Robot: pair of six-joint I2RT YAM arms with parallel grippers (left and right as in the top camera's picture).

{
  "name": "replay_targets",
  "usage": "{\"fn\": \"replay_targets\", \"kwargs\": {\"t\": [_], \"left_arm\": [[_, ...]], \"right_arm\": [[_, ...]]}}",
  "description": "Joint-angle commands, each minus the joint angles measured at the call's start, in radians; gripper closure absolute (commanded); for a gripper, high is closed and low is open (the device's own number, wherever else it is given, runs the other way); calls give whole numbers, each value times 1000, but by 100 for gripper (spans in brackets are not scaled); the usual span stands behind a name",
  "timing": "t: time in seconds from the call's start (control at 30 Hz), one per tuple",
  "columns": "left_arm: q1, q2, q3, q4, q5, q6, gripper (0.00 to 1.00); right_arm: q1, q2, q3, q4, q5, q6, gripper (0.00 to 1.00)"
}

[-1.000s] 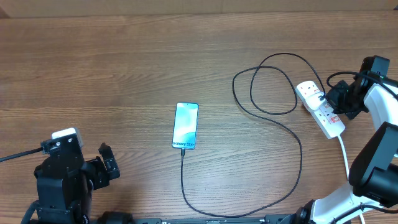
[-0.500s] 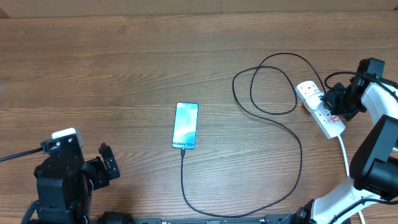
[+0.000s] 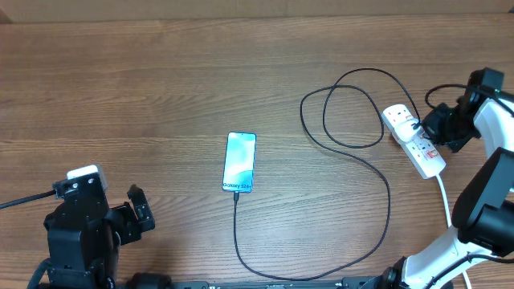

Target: Plug charger to phone and switch on socket

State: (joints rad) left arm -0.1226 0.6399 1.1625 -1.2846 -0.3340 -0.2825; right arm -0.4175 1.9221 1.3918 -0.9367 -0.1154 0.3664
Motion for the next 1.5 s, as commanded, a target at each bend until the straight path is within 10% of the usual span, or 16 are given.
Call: {"fn": "replay_targets", "kwargs": {"t": [0.0,1.13,1.47], "left_arm": [[-2,2,-5,2,-13,-3,1],[-2,2,-5,2,-13,-2,0],[-2,2,-5,2,-13,-3,1]], "right_arm": [[-5,5,31,-13,2,3,96],[37,137,31,-9,-16,-2,96],[38,-276,128,-203,9,-112,96]]}}
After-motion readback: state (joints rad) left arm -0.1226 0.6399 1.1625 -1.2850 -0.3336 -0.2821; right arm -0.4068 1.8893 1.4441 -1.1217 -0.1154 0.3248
